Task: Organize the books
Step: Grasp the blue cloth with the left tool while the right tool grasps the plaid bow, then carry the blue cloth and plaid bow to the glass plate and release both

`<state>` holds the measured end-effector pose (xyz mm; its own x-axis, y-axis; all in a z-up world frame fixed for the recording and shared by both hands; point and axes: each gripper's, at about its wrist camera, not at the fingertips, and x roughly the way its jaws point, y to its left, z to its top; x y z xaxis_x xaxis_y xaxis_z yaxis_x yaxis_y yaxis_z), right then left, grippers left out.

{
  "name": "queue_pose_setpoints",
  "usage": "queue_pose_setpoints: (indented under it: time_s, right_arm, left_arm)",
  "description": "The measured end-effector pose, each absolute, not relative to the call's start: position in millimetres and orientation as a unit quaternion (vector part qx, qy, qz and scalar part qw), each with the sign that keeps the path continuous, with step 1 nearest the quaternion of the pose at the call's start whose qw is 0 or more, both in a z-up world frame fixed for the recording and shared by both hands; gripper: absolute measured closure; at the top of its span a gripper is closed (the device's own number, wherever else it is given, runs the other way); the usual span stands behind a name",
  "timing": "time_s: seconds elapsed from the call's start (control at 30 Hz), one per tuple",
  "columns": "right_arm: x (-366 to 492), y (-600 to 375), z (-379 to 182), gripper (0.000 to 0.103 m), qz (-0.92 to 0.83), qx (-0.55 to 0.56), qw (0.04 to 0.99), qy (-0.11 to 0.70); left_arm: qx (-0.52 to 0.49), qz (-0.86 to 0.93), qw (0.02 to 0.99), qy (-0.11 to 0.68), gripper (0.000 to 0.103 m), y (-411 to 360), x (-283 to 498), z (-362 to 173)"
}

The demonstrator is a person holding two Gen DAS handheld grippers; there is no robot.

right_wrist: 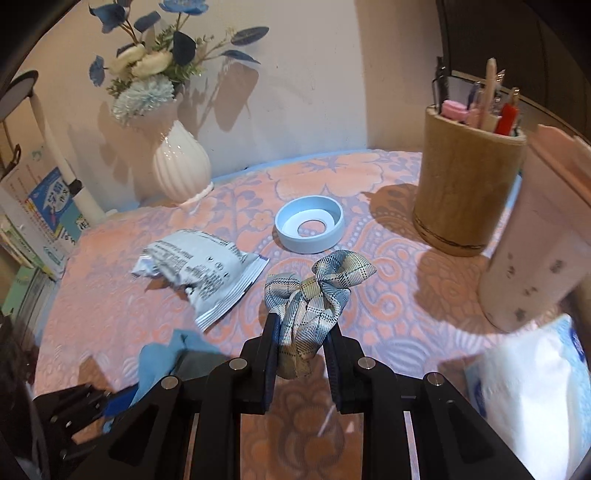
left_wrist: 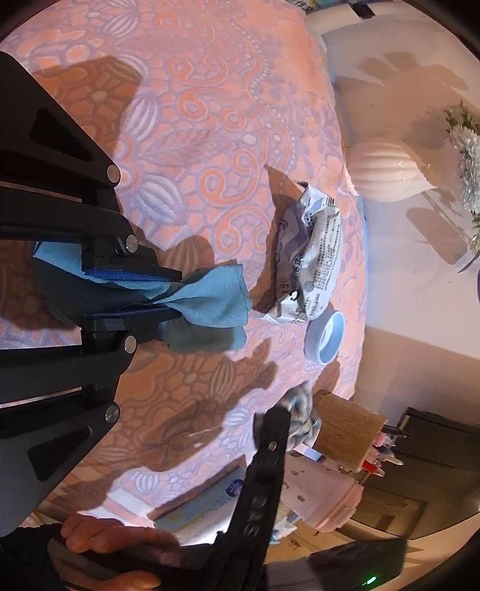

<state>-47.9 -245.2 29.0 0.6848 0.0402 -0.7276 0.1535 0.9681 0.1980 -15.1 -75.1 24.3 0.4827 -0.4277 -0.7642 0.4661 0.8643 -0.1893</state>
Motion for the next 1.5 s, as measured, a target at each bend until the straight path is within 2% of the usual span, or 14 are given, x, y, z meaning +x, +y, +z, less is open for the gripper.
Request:
queue_pose_setpoints:
  time_s: [0.2, 0.63, 1.07, 1.33, 1.5]
  right_arm:
    - [-73, -248, 54, 0.081, -0.030, 0.119, 0.918, 0.376]
    - [-135, -276, 119, 0.081, -0.064, 0.112, 0.946, 0.299]
    - [-198, -386, 157, 0.081, -0.195, 0.129, 0.938, 0.255]
    - [-215, -488, 161, 0.081, -0.273, 0.169, 0.915, 0.246]
    - [-206, -552, 144, 0.081, -0.286, 0.206, 0.899, 0.261]
  left_arm:
    - [-0.005, -0.272, 0.866, 0.420, 0.095, -71, -26, 47]
    - [0.003, -0.327, 0.884, 0.334, 0.095, -109, -54, 132]
    - [0.057, -0.430, 0.855, 0.286, 0.095, -254, -72, 193]
    - [0.100, -0.485, 0.812, 0.309, 0.095, -361, -75, 184]
    - [0.117, -0.492, 0.798, 0.328, 0.095, -410, -69, 166]
